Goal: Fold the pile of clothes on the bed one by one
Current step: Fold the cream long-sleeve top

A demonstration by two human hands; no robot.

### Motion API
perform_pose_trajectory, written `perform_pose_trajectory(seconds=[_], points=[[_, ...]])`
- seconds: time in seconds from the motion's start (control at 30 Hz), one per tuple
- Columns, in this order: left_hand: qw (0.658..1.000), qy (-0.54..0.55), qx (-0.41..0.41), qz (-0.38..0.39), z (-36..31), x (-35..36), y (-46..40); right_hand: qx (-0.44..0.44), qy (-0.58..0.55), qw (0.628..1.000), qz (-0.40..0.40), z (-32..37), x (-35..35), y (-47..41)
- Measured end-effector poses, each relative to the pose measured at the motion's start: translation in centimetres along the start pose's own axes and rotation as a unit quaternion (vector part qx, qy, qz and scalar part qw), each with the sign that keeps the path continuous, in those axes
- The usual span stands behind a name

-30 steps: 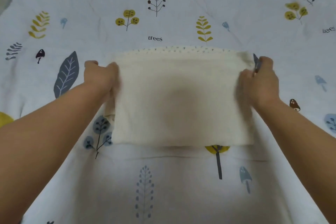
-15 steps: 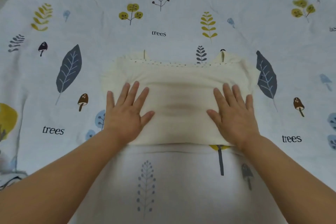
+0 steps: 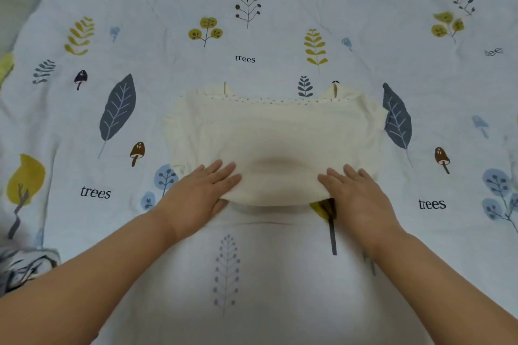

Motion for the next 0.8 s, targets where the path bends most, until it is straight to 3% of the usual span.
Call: perform_pose_trajectory(seconds=[0.2, 0.27, 0.37, 0.43, 0.5, 0.6, 0.7, 0.8], points=[[0.998, 0.025, 0.056, -0.015, -4.5, -2.0, 5.5, -0.078, -0.014, 0.995, -0.062, 0.1, -1.6, 6.4], [0.996, -0.019, 0.083, -0.013, -6.3, -1.3, 7.6, -0.099, -0.003, 0.994, -0.053, 0.1, -0.4, 9.3], [0.996, -0.005, 0.076, 0.045, -8.2, 0.8, 9.5, -0.122, -0.011, 0.992, -0.019, 0.0, 1.0, 12.2], [0.998, -0.003, 0.059, 0.036, -9.0, 1.4, 9.8, -0.12, -0.032, 0.992, -0.03, -0.3, 1.1, 13.0], [0.999, 0.02, 0.035, 0.004, -9.3, 1.5, 9.3, -0.047, -0.146, 0.988, -0.023, -1.2, 0.8, 12.9], [0.998, 0.025, -0.015, -0.059, -9.6, 0.9, 7.0, 0.178, -0.315, 0.931, -0.041, -3.4, 0.5, 10.9], [0.996, 0.025, -0.075, -0.032, -9.0, 1.0, 4.0, 0.361, -0.436, 0.823, 0.04, -4.9, 1.5, 8.6], [0.993, 0.01, -0.115, 0.023, -7.3, 2.8, 2.3, 0.409, -0.45, 0.789, 0.092, -5.2, 2.2, 7.0]])
Point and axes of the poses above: each hand's wrist, its own y-axis away from the middle knuckle, its own x-axis out of the palm, z = x × y, the point moved 4 cm from there along -y, towards the middle knuckle, and after that the axes turned 14 degrees about x, right-handed, at the moved point
